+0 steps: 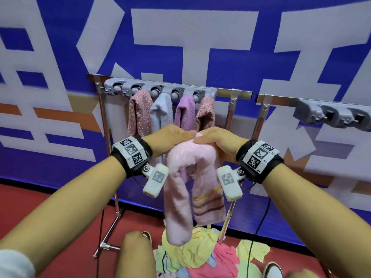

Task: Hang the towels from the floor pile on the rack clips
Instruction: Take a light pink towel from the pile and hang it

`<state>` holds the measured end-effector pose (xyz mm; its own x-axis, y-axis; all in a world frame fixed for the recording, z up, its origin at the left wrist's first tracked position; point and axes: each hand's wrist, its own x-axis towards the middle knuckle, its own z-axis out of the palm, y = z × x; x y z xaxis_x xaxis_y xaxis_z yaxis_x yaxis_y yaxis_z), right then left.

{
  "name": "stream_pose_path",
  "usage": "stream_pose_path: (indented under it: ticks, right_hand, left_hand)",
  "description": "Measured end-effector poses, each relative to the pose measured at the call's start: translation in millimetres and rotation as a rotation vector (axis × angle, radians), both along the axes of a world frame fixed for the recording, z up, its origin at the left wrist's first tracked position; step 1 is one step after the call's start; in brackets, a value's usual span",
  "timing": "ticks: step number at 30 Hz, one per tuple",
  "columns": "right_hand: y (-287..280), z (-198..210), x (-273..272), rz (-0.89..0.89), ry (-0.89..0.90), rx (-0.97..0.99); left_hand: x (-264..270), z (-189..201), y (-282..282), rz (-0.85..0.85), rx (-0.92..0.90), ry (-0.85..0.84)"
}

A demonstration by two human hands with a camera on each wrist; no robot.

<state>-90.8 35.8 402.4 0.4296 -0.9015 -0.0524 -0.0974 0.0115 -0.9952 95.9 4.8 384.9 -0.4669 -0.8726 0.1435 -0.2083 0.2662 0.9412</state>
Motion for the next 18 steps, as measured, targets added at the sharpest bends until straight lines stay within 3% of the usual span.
stream_pose_path:
  ticks: [4,9,15,18]
  right_hand:
    - [-6.0,-3.0,9.0,0.034,-0.038,0.007]
    - [-18.2,-2.9,9.9,-0.088,-0.168,0.041]
    - [-33.7,-1.3,33.7,-0.123,-0.082,0.027]
    - [-37.1,1.9,58.5,-0.112,-0.085,0.024]
  left_hand:
    - [13.0,-9.9,-1.9,-0.054,0.099,0.069]
    - [30.8,-8.8,-12.5,-0.1,0.139,0.1]
    - [38.7,10.7,-24.9,-0.05,0.155,0.305]
    - [46.4,21.1,-28.4,-0.086,0.158,0.325]
